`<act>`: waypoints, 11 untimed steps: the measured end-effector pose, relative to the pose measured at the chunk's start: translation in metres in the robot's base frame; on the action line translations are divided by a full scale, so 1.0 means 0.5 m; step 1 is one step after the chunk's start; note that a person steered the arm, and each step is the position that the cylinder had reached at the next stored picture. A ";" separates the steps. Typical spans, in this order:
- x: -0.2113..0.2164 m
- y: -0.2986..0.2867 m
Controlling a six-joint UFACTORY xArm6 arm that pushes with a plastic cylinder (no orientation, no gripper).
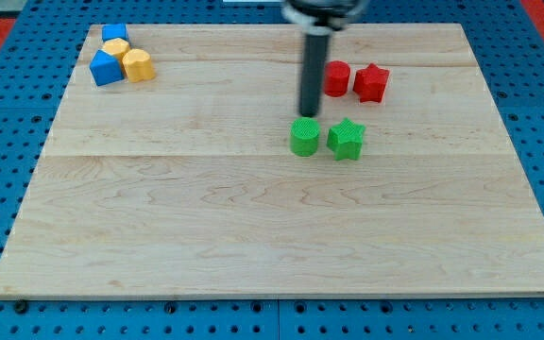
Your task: Push the blue triangle towards down
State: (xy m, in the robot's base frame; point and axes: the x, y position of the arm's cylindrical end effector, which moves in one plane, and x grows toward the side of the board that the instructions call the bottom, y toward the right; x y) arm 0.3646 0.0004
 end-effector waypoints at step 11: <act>-0.030 -0.383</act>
